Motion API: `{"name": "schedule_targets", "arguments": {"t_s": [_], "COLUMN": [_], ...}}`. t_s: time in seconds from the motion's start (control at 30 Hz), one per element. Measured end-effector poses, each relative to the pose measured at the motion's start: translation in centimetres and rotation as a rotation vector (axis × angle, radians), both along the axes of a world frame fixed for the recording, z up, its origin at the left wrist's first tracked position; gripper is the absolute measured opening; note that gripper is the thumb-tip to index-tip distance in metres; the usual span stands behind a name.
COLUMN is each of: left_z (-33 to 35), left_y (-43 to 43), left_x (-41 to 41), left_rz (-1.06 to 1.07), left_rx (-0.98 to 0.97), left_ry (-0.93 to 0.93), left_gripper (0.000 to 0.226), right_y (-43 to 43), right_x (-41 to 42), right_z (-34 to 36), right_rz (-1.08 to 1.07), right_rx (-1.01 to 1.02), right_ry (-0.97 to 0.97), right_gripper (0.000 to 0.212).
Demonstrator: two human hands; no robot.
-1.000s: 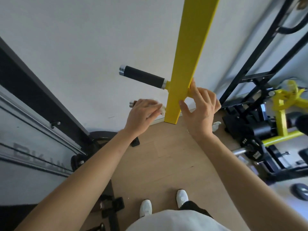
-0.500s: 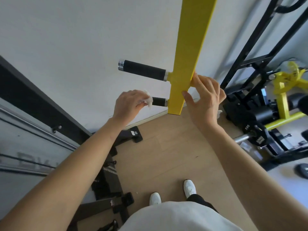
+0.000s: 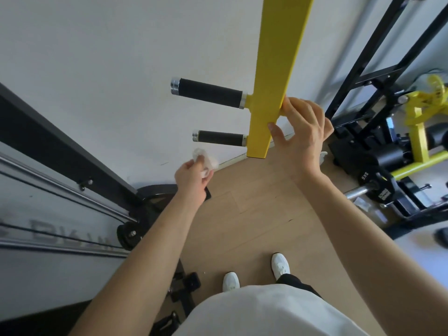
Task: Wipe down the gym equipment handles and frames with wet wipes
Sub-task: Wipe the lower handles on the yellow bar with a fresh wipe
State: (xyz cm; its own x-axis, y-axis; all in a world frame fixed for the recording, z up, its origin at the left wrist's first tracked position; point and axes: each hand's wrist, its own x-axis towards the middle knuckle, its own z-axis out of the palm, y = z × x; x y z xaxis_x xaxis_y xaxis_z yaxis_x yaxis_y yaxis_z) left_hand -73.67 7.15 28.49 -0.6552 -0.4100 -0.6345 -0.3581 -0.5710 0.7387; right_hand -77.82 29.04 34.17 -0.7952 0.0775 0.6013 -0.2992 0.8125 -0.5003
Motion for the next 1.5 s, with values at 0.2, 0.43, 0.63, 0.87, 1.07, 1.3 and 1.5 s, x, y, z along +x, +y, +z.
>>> {"name": "schedule_targets", "arguments": {"t_s": [0.2, 0.43, 0.63, 0.87, 1.07, 1.3, 1.5], "left_z": [1.4, 2.7, 2.5, 2.5, 3.1, 4.9, 3.8], "left_y": [4.3, 6.2, 3.1, -0.6, 1.6, 7.8, 3.3], "left_x": [-1.1, -3.3, -4.5, -5.2, -4.9, -4.8, -5.1], "left_rz": [0.054, 0.037, 0.144, 0.143, 0.088, 0.046, 0.197], "left_rx": [0.468, 0.573, 0.465, 0.255, 0.277, 0.366, 0.063], "left_ry": [0.038, 0.092, 0.121, 0.203, 0.136, 0.051, 0.093], "left_gripper": [0.039, 0.034, 0.053, 0.044, 0.04, 0.02, 0.018], "right_y": [0.2, 0.2, 0.2, 0.2, 0.1, 0.3, 0.5], "right_x": [-0.5, -0.5, -1.3, -1.9, -1.9, -2.4, -2.4], "right_z": [0.1, 0.4, 0.4, 0.3, 0.2, 0.6, 0.3], "right_rz": [-0.008, -0.007, -0.004, -0.003, -0.009, -0.007, 0.013], "right_rx": [0.009, 0.0, -0.001, -0.002, -0.012, -0.005, 0.014], "right_ry": [-0.01, -0.013, -0.016, -0.006, 0.007, 0.011, 0.0], "right_gripper": [0.046, 0.045, 0.045, 0.043, 0.042, 0.043, 0.043]}}
